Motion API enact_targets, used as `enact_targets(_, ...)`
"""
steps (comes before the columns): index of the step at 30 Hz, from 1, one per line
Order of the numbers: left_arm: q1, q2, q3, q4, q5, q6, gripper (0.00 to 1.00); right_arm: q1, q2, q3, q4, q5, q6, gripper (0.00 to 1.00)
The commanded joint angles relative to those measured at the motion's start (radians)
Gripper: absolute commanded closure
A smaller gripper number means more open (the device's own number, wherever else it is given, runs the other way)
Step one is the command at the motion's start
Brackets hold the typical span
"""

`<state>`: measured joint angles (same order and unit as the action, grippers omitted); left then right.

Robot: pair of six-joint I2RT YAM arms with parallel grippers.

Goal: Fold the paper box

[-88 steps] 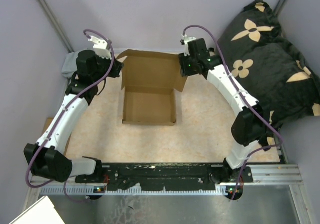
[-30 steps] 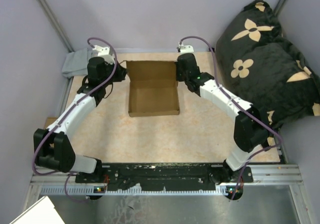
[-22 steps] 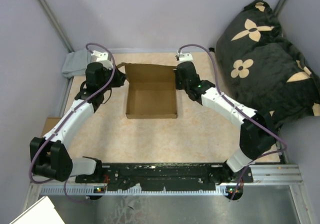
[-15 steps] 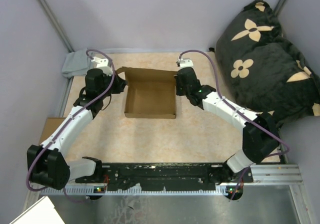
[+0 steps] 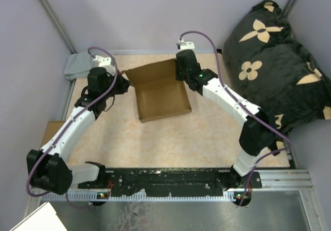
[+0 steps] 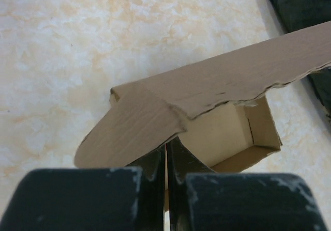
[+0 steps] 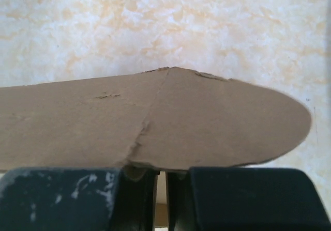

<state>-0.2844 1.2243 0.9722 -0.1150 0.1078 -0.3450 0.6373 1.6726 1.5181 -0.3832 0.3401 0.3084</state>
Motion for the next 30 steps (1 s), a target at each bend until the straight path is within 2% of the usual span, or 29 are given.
enact_targets(1, -0.015, 0.029, 0.092, -0.019, 0.026, -0.024, 1.00, 0.015, 0.064, 0.133, -0.024, -0.027, 0.028, 0.92)
enact_targets(7, -0.016, 0.066, 0.137, -0.025, 0.029, -0.026, 1.00, 0.013, 0.104, 0.185, -0.061, -0.027, 0.051, 0.92)
enact_targets(12, -0.016, 0.076, 0.120, -0.020, 0.040, -0.019, 1.00, 0.013, 0.110, 0.167, -0.077, -0.030, 0.037, 0.91)
enact_targets(20, -0.016, 0.016, 0.038, -0.037, 0.045, -0.009, 0.99, 0.013, 0.009, -0.020, -0.063, -0.056, 0.046, 0.90)
enact_targets(24, -0.016, -0.026, 0.013, -0.086, 0.050, 0.001, 0.96, 0.013, -0.071, -0.115, -0.076, -0.077, 0.063, 0.88)
enact_targets(26, -0.017, -0.056, -0.004, -0.113, 0.056, 0.004, 0.90, 0.013, -0.107, -0.174, -0.082, -0.096, 0.066, 0.83)
enact_targets(28, -0.018, -0.090, -0.028, -0.141, 0.064, 0.007, 0.77, 0.013, -0.148, -0.223, -0.089, -0.126, 0.070, 0.66)
enact_targets(30, -0.018, -0.132, -0.063, -0.174, 0.076, 0.003, 0.68, 0.013, -0.189, -0.273, -0.096, -0.167, 0.072, 0.56)
